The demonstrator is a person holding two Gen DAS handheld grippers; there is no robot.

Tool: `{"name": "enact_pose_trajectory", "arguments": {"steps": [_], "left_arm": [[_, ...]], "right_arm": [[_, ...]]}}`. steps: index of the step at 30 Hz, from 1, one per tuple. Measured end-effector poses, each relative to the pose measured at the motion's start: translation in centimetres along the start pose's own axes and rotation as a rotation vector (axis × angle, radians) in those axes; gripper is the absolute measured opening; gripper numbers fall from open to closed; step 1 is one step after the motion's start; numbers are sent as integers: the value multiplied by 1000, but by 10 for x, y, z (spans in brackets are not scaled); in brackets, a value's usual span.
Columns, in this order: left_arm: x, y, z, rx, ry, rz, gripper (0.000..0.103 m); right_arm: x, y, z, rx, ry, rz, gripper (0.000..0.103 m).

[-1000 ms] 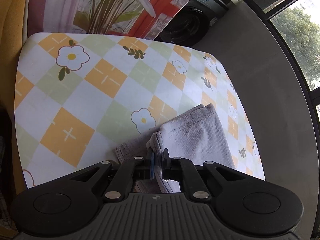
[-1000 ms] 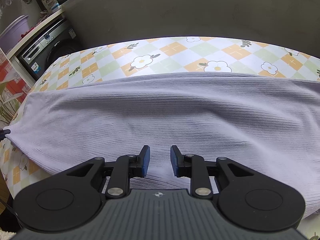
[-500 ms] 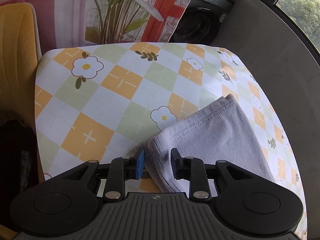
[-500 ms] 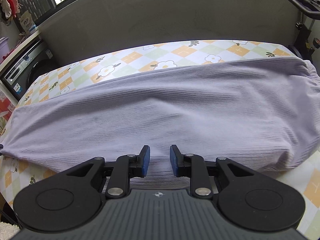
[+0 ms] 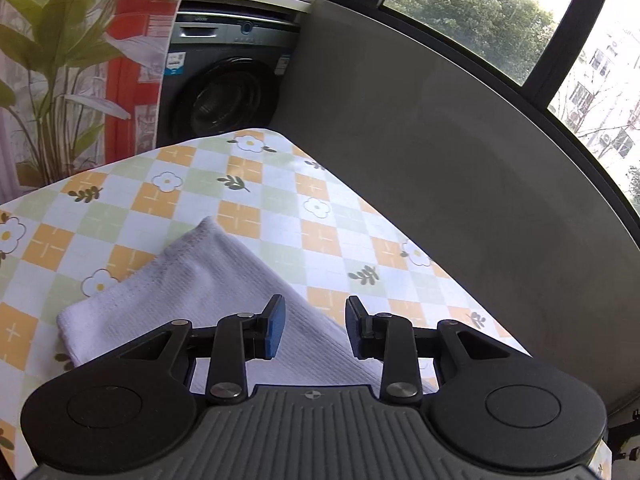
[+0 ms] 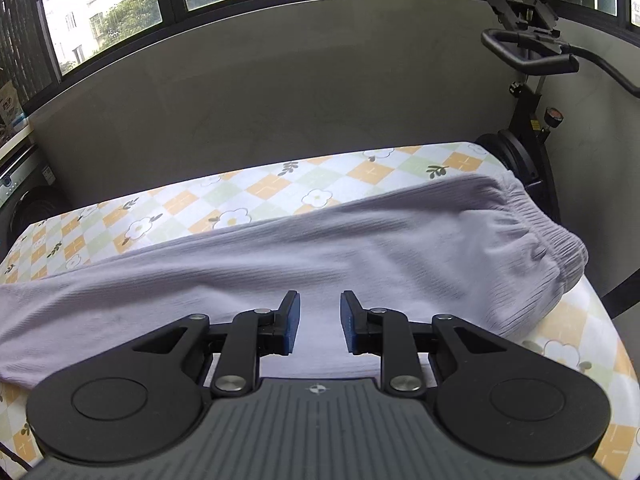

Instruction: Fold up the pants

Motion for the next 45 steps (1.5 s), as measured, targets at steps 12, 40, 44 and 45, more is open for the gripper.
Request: {"name": "enact_pose_trajectory", "arguments": {"steps": [12, 40, 44, 45], "left_arm": [[-74, -83, -50, 262, 75, -64, 39], [-137, -126, -95, 482, 44, -30, 58], [-144, -125, -102, 438, -56, 14, 14], [-141, -126, -104, 444, -50, 3, 2]], "right_arm": [[-54, -82, 70, 0, 136, -89, 26], [-7, -213, 54, 292, 271, 86, 55], [-4, -210, 52, 280, 276, 81, 44], [-3, -208, 51, 275, 278, 78, 41]]}}
Point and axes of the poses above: each gripper's, at about its wrist camera, not at the fingertips, and y roughly against the way its jaws point, x to its left, z to its top, the point moved 2 cm from there along -y, roughly the way its jaws point, and after that the axes turned 1 degree about z, right-handed, at the moved point
